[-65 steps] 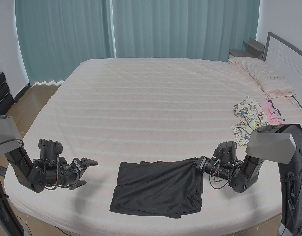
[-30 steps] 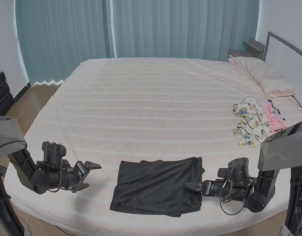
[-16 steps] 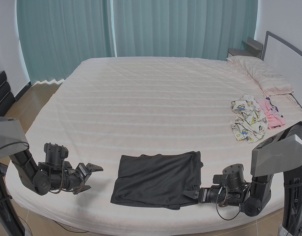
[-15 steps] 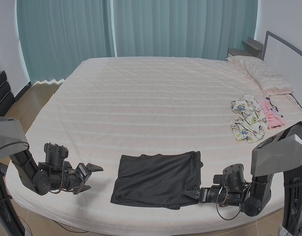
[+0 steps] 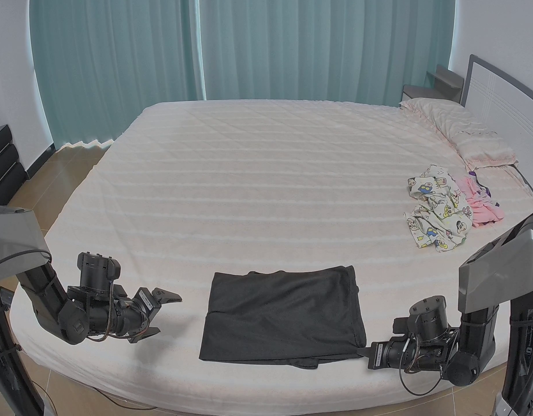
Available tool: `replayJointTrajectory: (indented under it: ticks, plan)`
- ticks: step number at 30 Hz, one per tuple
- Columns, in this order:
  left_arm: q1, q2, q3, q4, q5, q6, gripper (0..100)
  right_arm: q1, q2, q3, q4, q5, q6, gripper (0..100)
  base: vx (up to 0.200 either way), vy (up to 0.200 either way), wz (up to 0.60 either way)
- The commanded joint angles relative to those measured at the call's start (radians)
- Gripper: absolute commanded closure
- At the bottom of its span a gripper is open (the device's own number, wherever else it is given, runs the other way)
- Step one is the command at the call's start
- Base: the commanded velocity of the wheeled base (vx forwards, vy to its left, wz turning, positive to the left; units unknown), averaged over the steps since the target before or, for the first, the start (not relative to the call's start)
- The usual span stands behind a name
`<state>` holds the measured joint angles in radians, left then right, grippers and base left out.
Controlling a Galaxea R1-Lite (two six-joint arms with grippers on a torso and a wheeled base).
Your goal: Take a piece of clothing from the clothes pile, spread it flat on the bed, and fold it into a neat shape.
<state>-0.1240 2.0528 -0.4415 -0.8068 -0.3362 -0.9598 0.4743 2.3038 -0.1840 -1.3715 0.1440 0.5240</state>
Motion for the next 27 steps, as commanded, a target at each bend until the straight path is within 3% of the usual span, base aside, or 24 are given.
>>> replayJointTrajectory:
  ticks: [1, 13, 14, 18, 22, 27]
  plan:
    - [0.0, 0.001, 0.0, 0.0, 0.0, 0.0, 0, 0.0, -0.001, 0.032, 0.0, 0.002, -0.039, 100, 0.0, 0.0, 0.0]
    - [0.0, 0.001, 0.003, -0.002, 0.0, 0.0, 0, 0.0, 0.019, 0.058, 0.0, 0.002, -0.088, 100, 0.0, 0.0, 0.0]
    - [0.0, 0.001, 0.003, -0.002, 0.0, 0.0, 0, -0.002, 0.022, 0.057, 0.0, 0.003, -0.088, 0, 0.0, 0.0, 0.0]
    - [0.0, 0.001, 0.003, -0.002, 0.0, 0.0, 0, -0.005, 0.023, 0.057, -0.012, 0.002, -0.088, 0, 0.0, 0.0, 0.0]
    - [-0.002, 0.001, 0.003, 0.0, -0.001, 0.0, 0, -0.016, -0.027, 0.077, -0.124, -0.037, -0.128, 0, 0.0, 0.0, 0.0]
    - [-0.006, 0.001, 0.003, 0.0, -0.001, 0.0, 0, -0.108, -0.089, 0.012, -0.156, -0.043, -0.128, 0, 0.0, 0.0, 0.0]
